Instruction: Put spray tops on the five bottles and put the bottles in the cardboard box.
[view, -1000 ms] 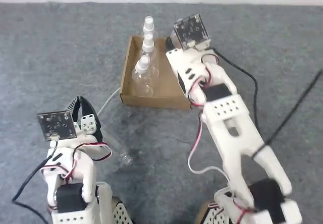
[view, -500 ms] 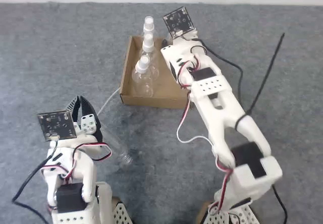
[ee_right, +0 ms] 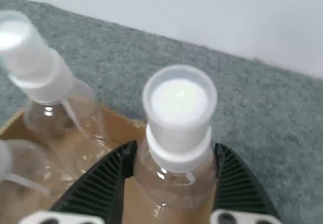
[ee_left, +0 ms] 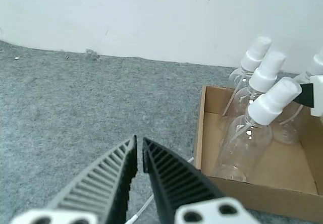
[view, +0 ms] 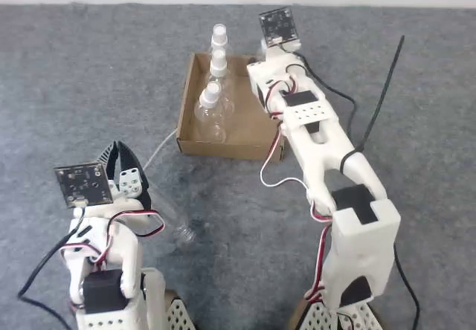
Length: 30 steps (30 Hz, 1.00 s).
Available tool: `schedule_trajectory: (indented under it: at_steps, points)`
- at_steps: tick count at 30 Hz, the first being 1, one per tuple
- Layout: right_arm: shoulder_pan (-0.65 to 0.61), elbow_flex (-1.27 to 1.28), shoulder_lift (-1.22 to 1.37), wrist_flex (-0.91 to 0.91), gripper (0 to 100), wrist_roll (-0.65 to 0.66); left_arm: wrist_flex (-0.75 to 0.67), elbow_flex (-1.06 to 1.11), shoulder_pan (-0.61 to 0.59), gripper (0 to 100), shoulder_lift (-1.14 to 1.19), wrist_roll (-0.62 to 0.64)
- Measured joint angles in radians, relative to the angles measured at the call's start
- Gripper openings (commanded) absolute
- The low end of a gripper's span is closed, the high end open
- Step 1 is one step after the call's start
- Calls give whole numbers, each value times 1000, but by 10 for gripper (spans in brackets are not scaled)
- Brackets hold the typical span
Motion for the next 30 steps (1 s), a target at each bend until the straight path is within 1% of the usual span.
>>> schedule_trajectory:
  at_steps: [3, 12, 23, 25, 30]
  points:
    - [-3, 0, 15, 0, 147, 0, 0, 0, 0, 19, 0, 0]
    - [2, -11, 72, -98, 148, -3, 0, 0, 0, 19, 0, 0]
    - [2, -11, 72, -103, 151, -3, 0, 0, 0, 19, 0, 0]
    - [2, -11, 72, -103, 180, -3, 0, 0, 0, 19, 0, 0]
    - [-3, -11, 72, -101, 291, -2, 0, 0, 0, 19, 0, 0]
